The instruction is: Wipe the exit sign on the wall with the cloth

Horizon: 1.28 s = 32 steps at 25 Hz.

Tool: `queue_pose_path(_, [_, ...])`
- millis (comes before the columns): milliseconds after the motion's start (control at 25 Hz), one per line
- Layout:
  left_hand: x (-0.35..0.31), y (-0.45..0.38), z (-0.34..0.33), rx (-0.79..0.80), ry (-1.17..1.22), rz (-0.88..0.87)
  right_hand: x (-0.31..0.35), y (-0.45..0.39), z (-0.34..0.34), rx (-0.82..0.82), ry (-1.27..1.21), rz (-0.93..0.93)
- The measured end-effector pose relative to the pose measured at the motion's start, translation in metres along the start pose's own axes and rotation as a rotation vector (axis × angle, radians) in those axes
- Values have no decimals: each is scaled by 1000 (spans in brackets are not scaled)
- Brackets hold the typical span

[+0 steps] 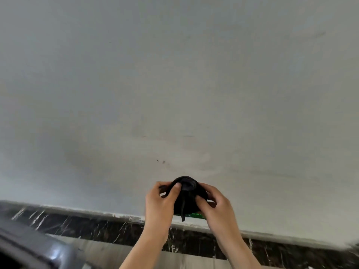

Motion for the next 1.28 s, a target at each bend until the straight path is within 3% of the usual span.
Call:
queue_pose_path(200, [15, 5, -44, 180, -65, -28, -31, -14, 42, -74, -162, -95])
queue_pose_path(600, [83, -26, -77, 73, -136, -9, -101, -45, 51, -187, -310, -270])
queue_pose_path(800, [175, -62, -80, 140, -66, -13, -195, -85, 24, -199, -318, -335])
queue_pose_path(960, [265, -92, -75, 152, -130, -63, -278, -116, -9, -120, -317, -368])
queue_pose_path(1280, [430, -149, -77, 249, 12, 23, -431, -155, -63, -111, -85, -274])
Point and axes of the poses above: each hand's wrist, its own y-axis away from the middle knuckle, its own z-axis out of the back of the hand, x = y × z, the point moved 4 cm from there along -y, towards the middle knuckle
